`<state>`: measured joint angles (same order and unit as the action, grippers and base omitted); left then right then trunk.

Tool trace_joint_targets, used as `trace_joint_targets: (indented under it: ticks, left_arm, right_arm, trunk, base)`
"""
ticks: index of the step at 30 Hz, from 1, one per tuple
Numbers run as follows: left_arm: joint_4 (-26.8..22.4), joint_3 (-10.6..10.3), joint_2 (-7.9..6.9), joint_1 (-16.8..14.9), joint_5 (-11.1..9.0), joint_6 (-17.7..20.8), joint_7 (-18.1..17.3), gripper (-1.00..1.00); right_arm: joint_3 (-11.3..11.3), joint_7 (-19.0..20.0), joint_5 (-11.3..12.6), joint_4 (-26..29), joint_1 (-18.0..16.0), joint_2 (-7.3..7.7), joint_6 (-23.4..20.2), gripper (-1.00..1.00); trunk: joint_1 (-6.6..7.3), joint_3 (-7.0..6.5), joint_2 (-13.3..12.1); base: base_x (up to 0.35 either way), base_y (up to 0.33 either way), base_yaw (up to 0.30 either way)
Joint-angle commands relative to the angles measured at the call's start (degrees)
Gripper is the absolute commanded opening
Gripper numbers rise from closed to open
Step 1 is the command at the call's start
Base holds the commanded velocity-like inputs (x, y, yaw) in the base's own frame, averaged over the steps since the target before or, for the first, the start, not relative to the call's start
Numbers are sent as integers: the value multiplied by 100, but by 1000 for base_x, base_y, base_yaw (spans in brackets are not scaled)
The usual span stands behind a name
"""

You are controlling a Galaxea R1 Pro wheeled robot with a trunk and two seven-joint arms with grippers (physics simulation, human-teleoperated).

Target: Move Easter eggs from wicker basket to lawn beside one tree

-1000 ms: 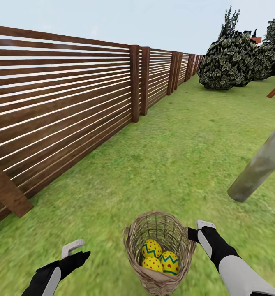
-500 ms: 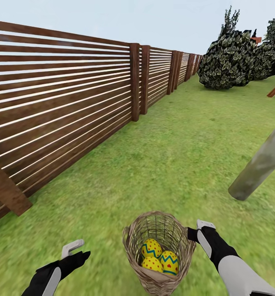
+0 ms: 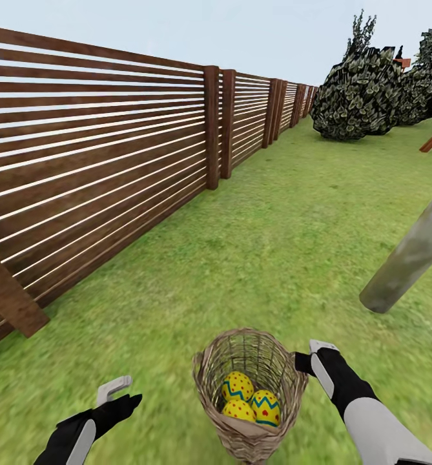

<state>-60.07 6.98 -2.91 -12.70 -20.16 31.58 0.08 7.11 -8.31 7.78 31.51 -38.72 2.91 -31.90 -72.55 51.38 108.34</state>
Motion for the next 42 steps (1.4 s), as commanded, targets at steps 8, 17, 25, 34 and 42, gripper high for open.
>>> trace_joint_targets:
  ticks: [8,17,25,34,42]
  left_arm:
    - [-11,5,1,-4,-24,32,1,100]
    - [-48,5,1,-4,-39,32,0,100]
    - [-41,5,1,-4,-25,32,1,100]
    - [-45,5,1,-4,-30,32,1,100]
    - [-48,5,1,-4,-30,32,1,100]
  right_arm:
    - [35,-39,34,-426,5,-45,465,100]
    - [31,-39,32,-430,5,-45,466,100]
    - [28,-39,34,-426,5,-43,504,100]
    - [6,-51,11,-426,12,-45,526,100]
    - [-3,-60,-7,-426,18,-45,527,100]
  trunk:
    - [-1,6,1]
    - [65,-48,-120]
    - [240,-192,-440]
    - [438,-353,-801]
    - [614,-497,-1122]
  base:
    - [0,0,0]
    - [0,0,0]
    - [0,0,0]
    - [0,0,0]
    - [0,0,0]
